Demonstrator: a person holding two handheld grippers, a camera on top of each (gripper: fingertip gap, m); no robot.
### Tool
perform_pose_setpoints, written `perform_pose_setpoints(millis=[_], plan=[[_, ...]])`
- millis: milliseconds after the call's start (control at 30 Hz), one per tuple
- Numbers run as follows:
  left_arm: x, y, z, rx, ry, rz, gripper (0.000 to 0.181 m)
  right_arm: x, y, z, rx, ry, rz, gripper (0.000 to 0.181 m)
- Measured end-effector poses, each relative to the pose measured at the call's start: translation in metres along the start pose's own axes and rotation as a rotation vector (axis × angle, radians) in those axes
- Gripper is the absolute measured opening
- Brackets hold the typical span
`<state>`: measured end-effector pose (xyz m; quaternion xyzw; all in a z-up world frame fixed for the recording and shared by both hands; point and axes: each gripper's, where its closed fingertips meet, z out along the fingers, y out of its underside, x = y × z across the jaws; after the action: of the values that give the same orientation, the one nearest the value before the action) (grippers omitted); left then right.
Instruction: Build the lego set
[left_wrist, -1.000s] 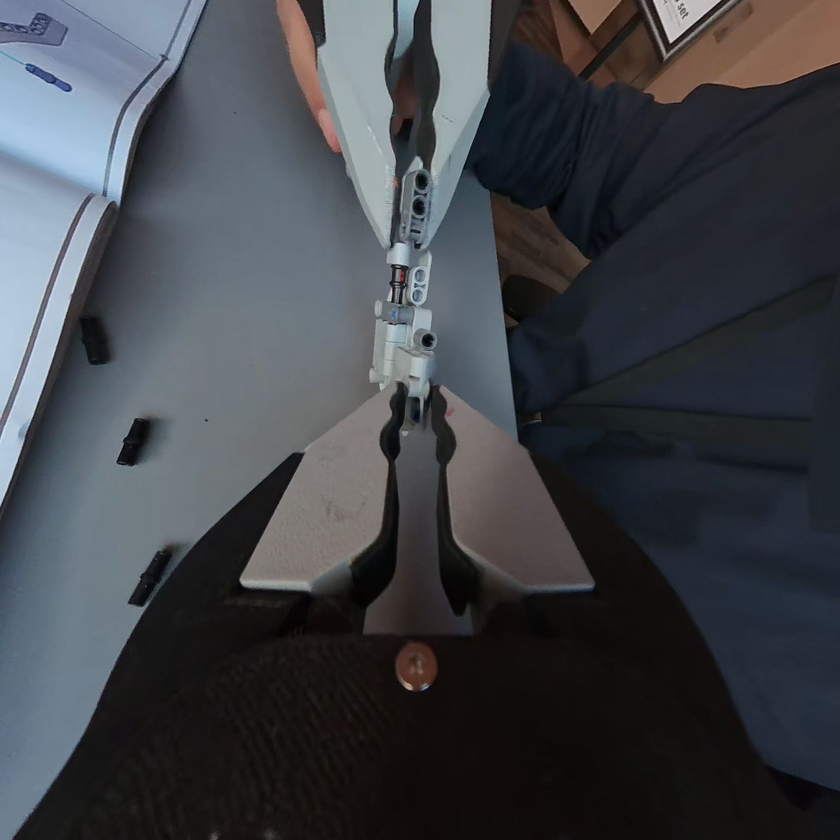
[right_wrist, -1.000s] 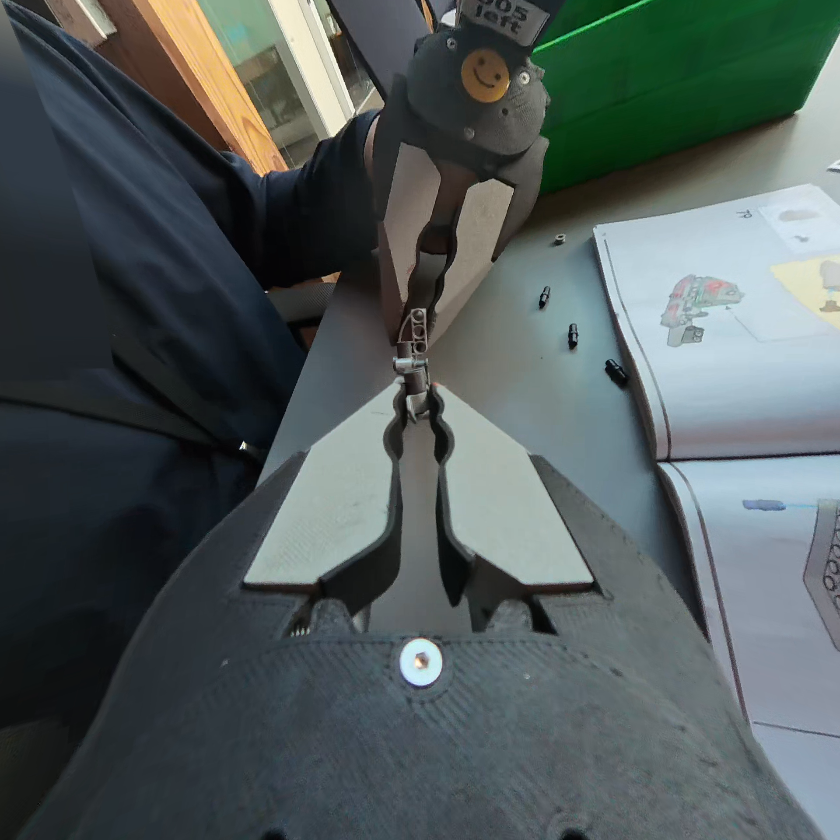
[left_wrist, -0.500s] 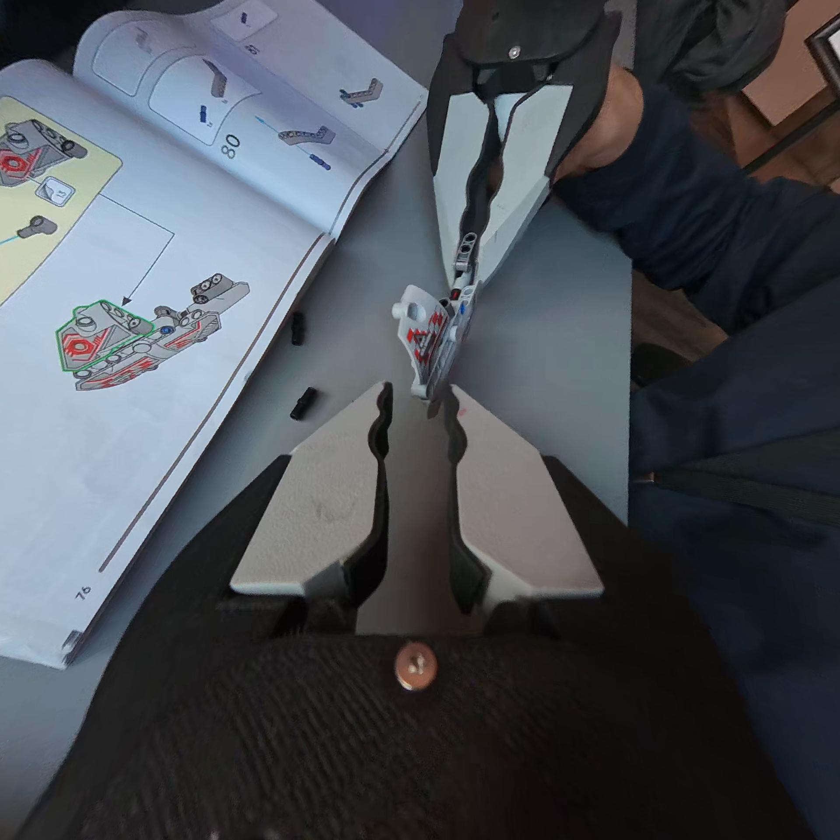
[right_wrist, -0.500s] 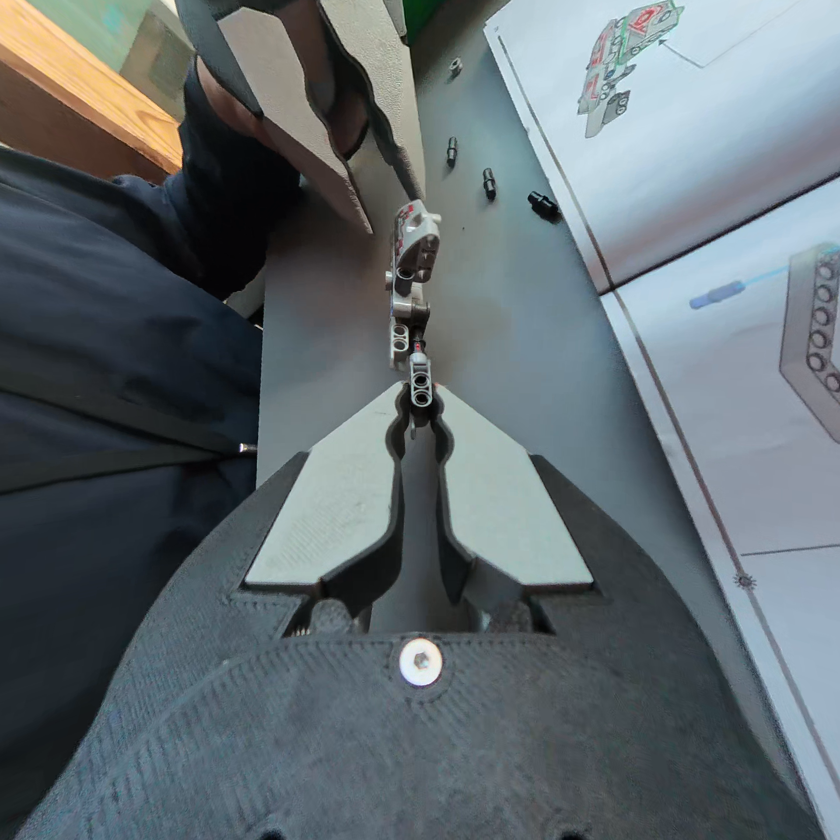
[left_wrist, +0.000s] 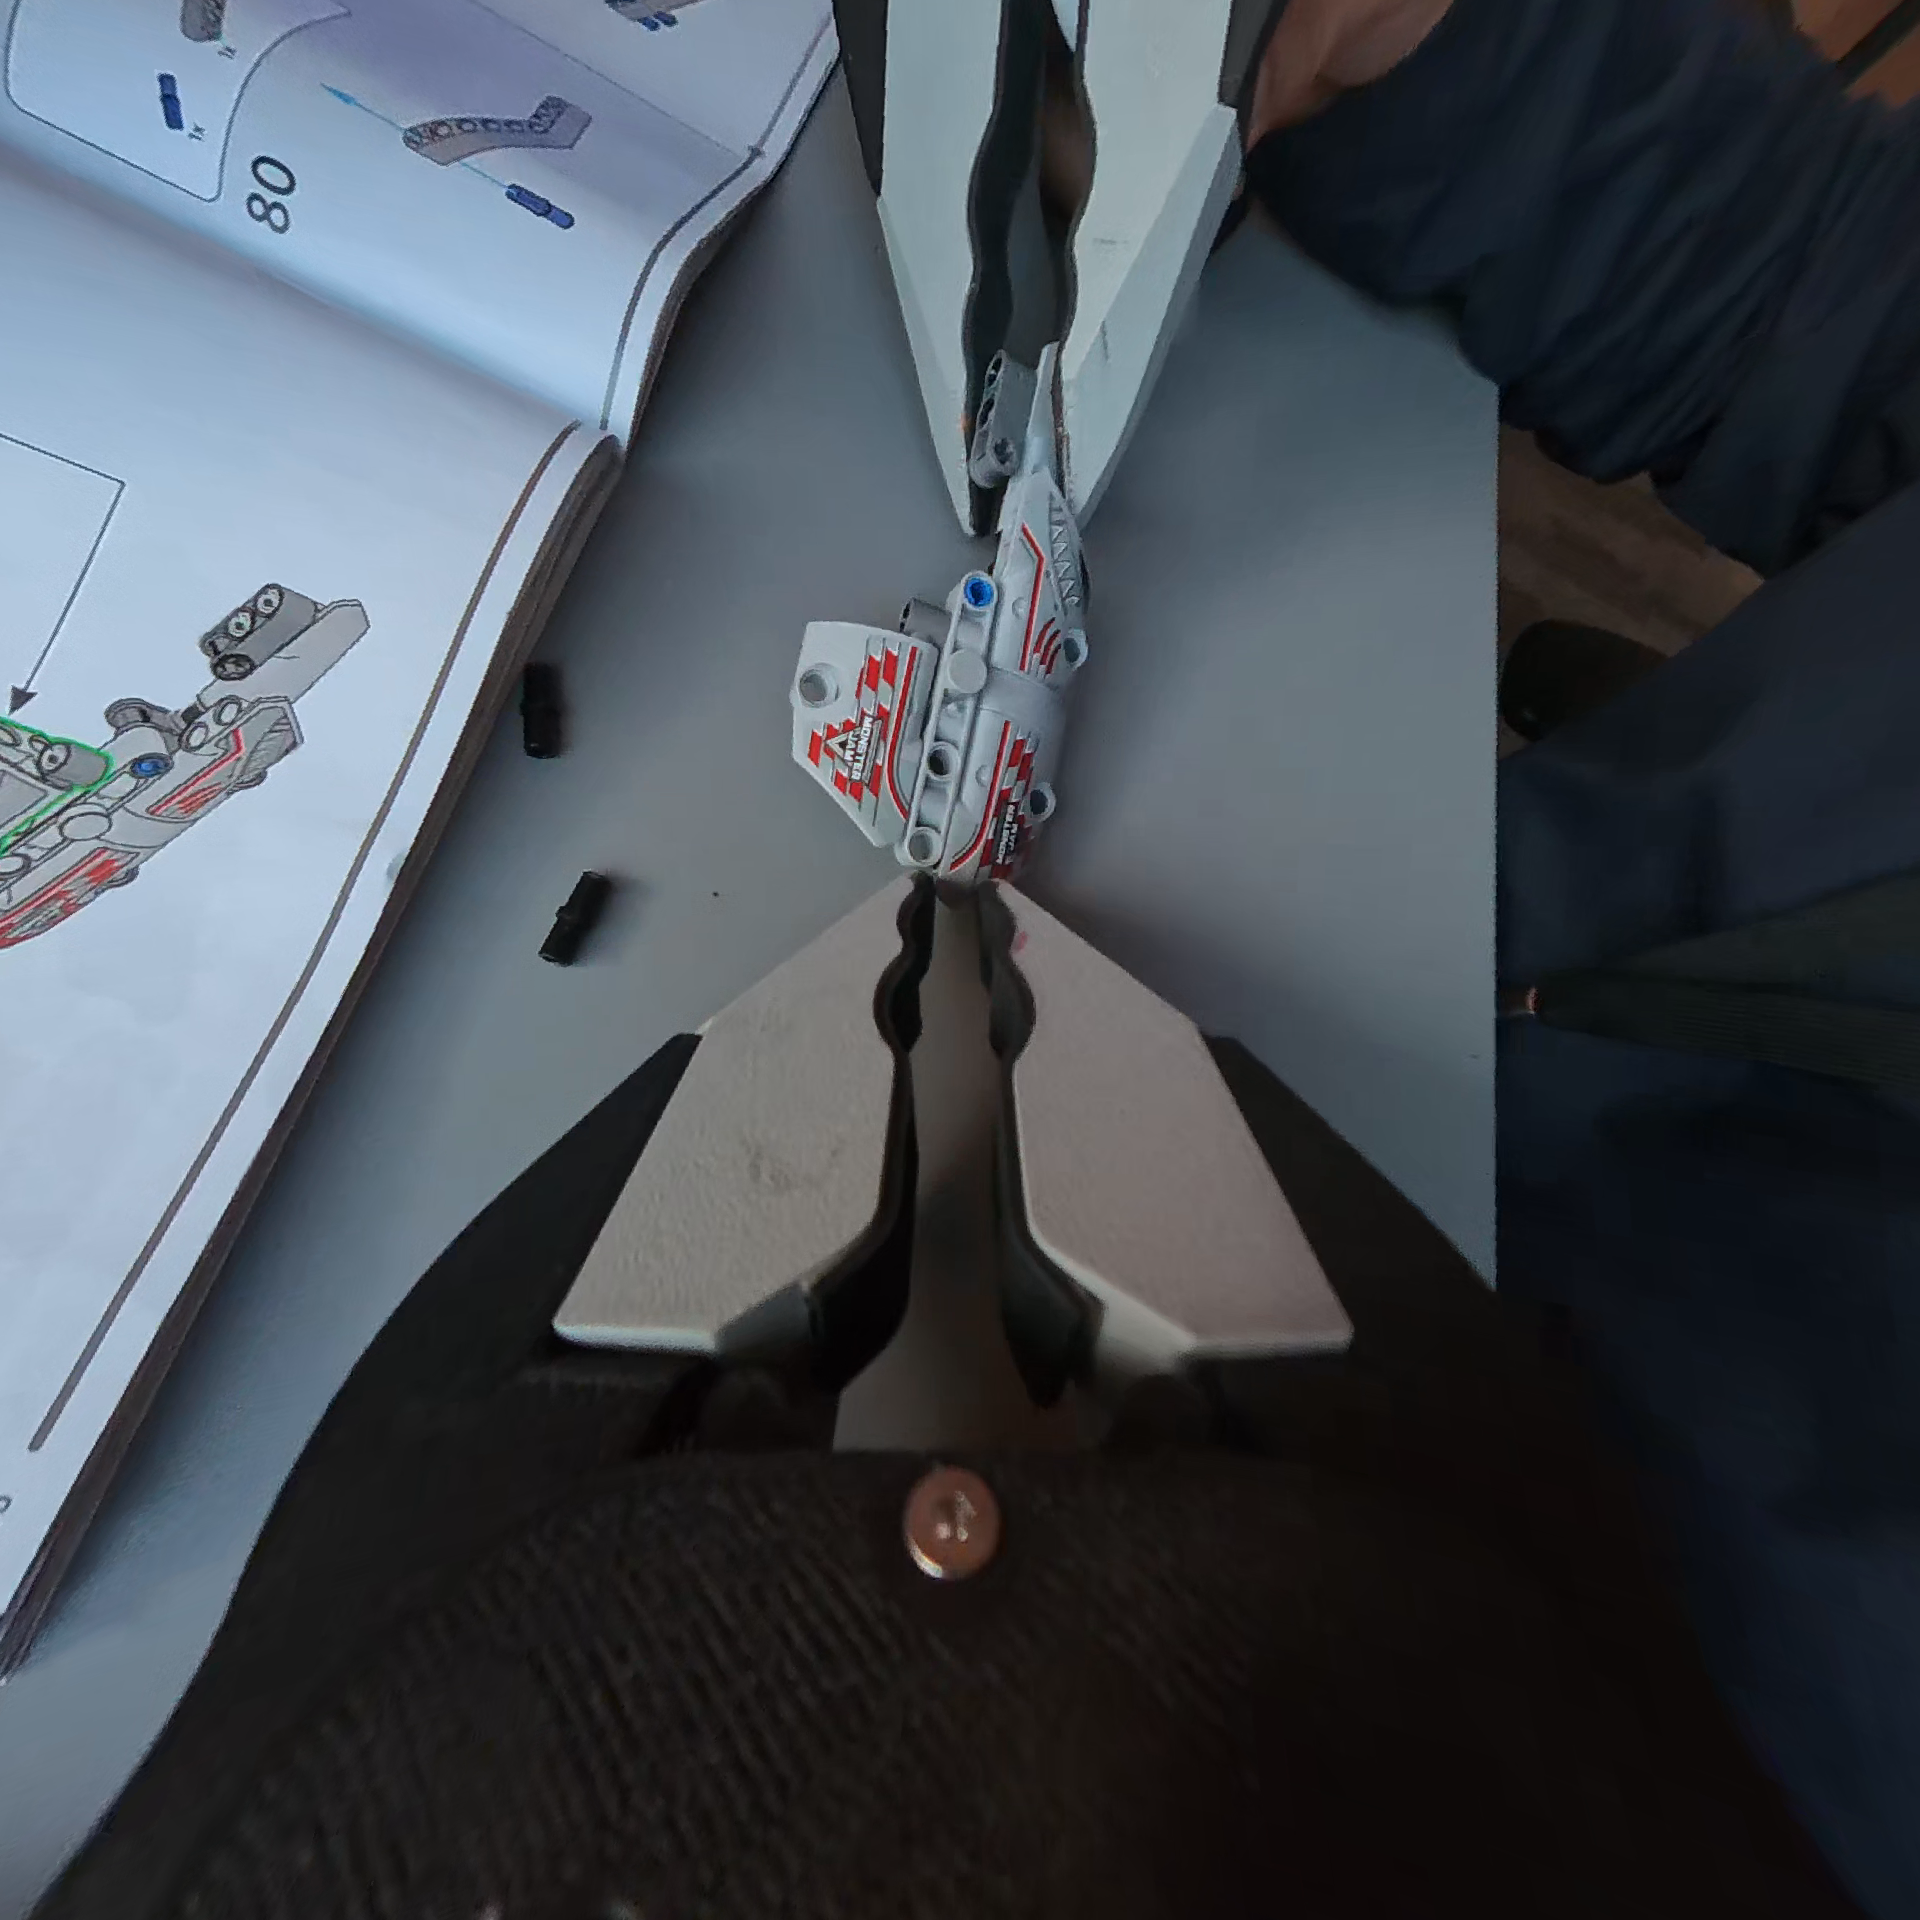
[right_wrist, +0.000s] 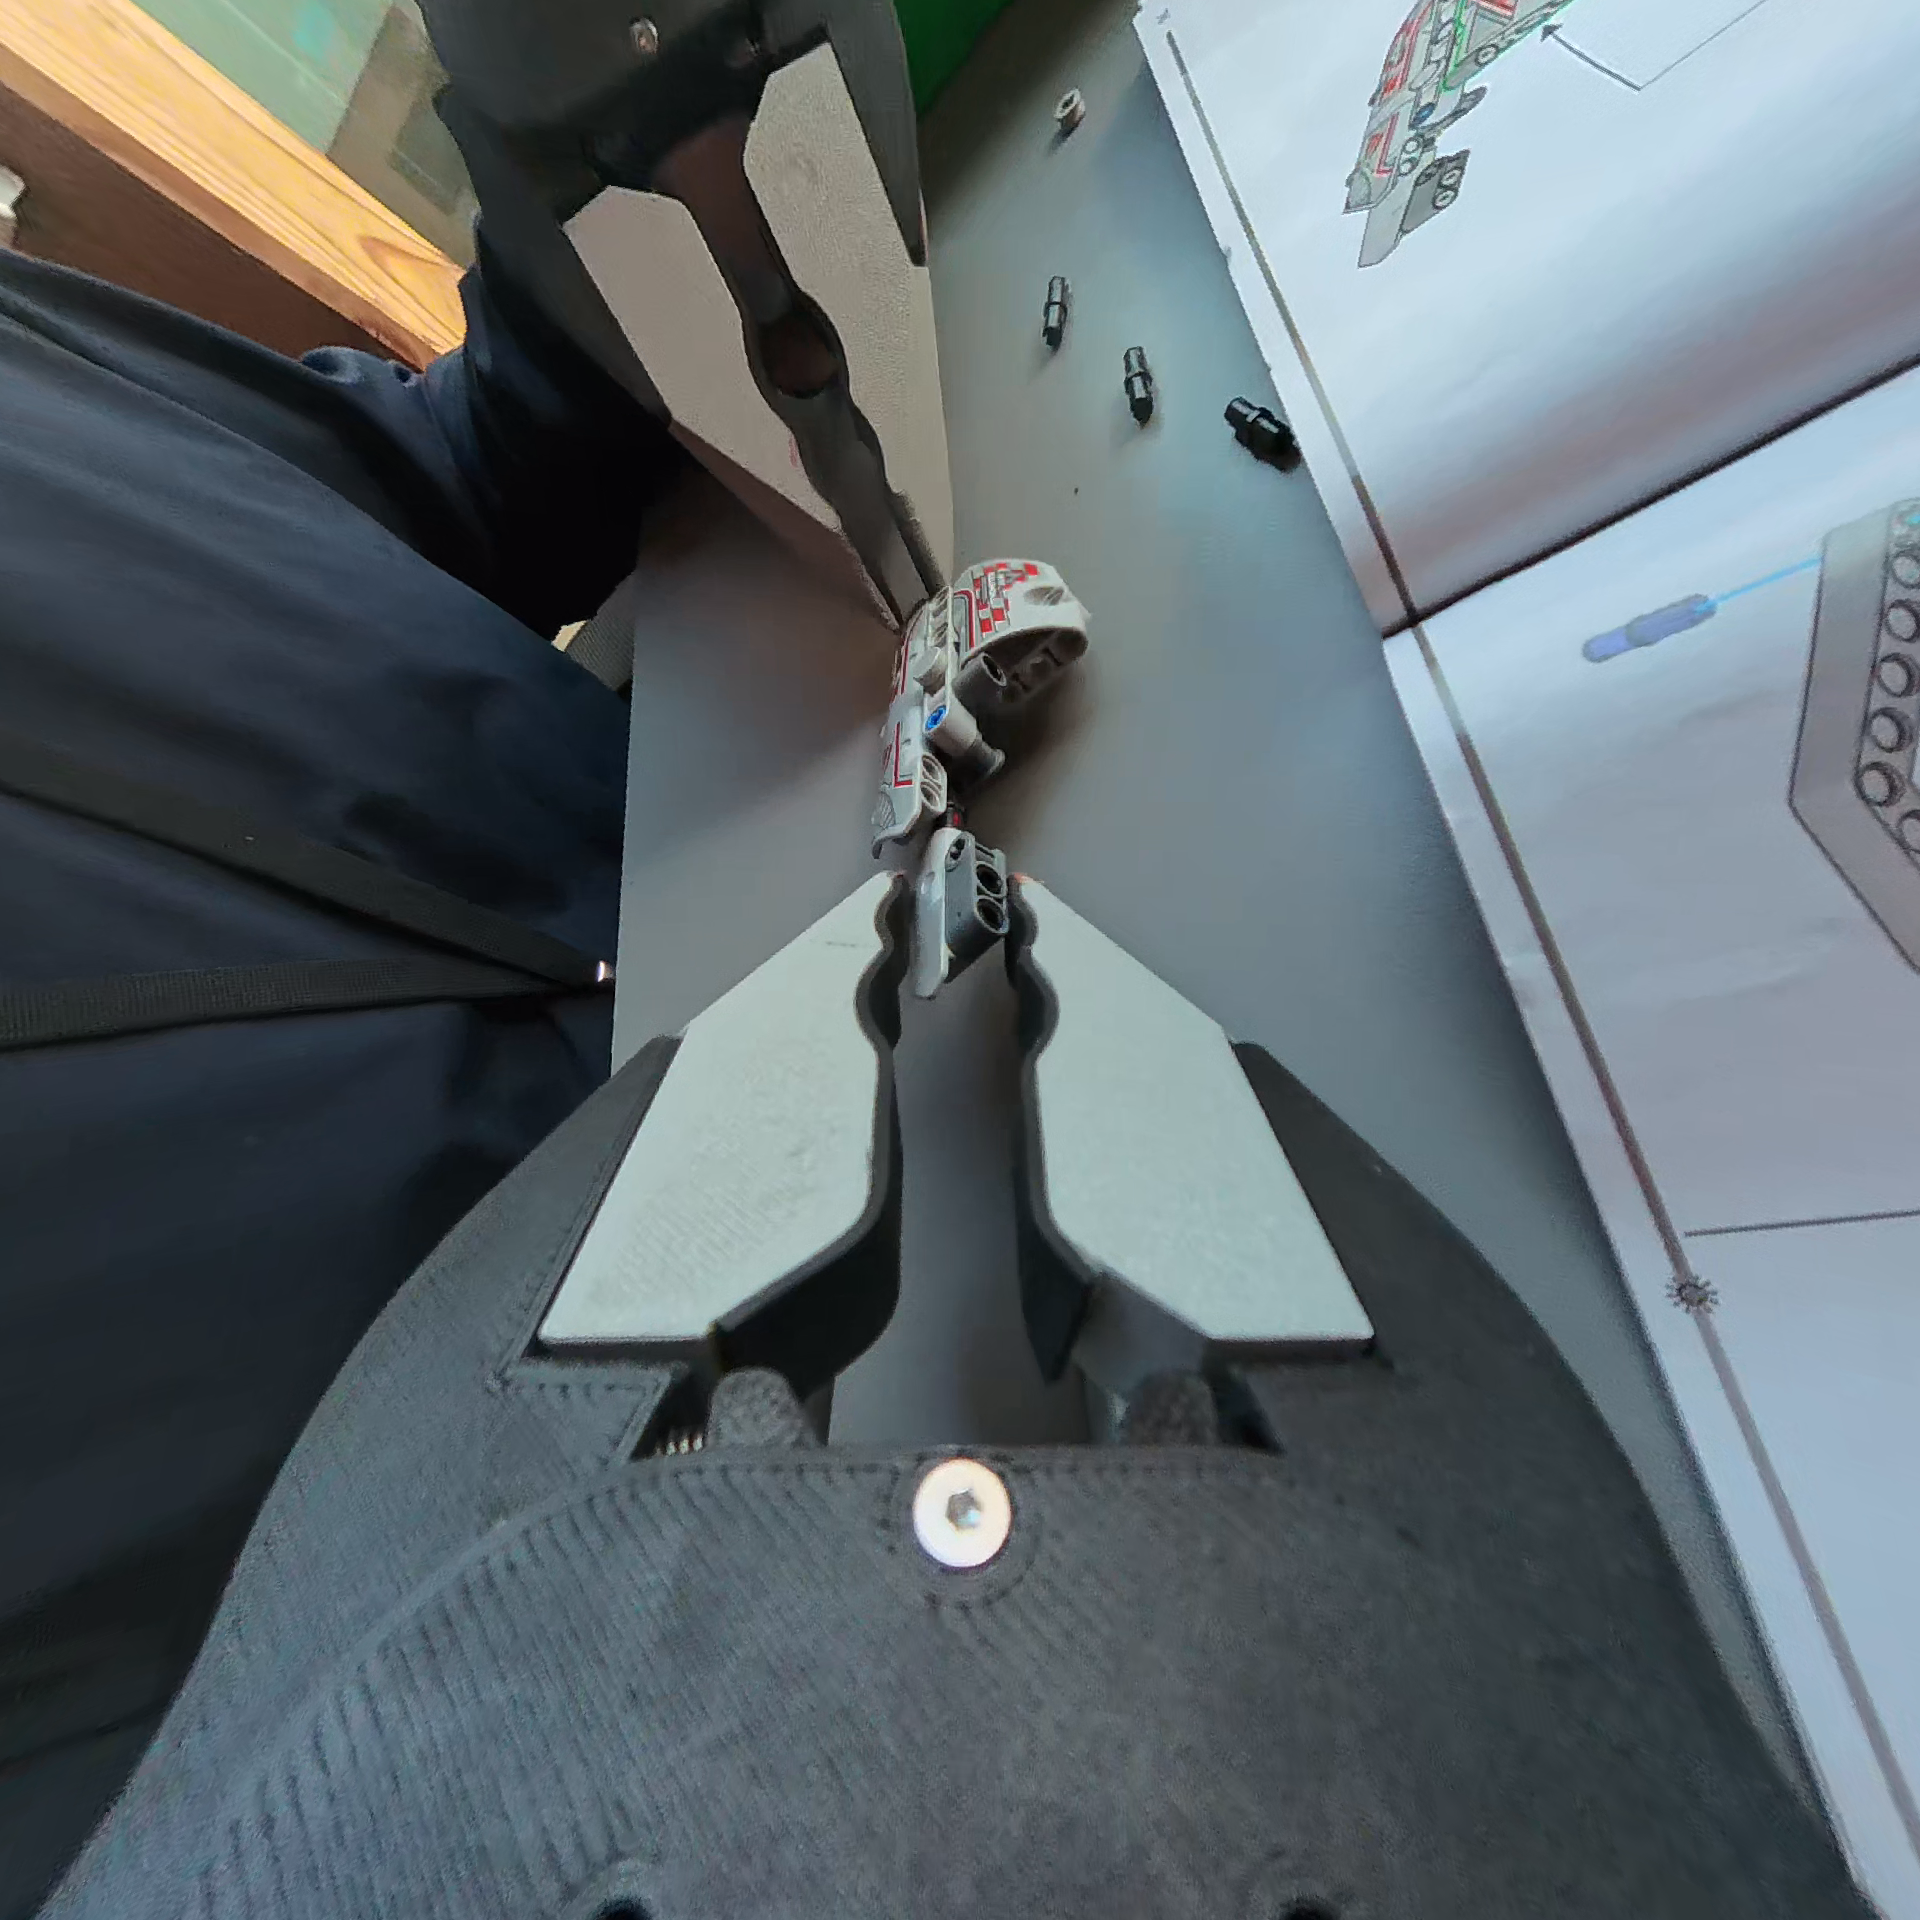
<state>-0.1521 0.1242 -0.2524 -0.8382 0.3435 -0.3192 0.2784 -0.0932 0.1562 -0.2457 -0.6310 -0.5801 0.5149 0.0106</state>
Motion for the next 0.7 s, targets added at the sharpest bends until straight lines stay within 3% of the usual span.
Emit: perform_pose_setpoints(millis=[467, 700], plan=[[-0.002, -0.020, -0.022, 0.126, -0.030, 0.005, 0.002, -0.008, 0.020, -0.032, -0.058, -0.033, -0.033, 0.024], [0.006, -0.024, -0.027, 0.149, -0.025, 0.048, 0.000, -0.009, -0.016, -0.072, 0.199, 0.040, -0.183, 0.020]])
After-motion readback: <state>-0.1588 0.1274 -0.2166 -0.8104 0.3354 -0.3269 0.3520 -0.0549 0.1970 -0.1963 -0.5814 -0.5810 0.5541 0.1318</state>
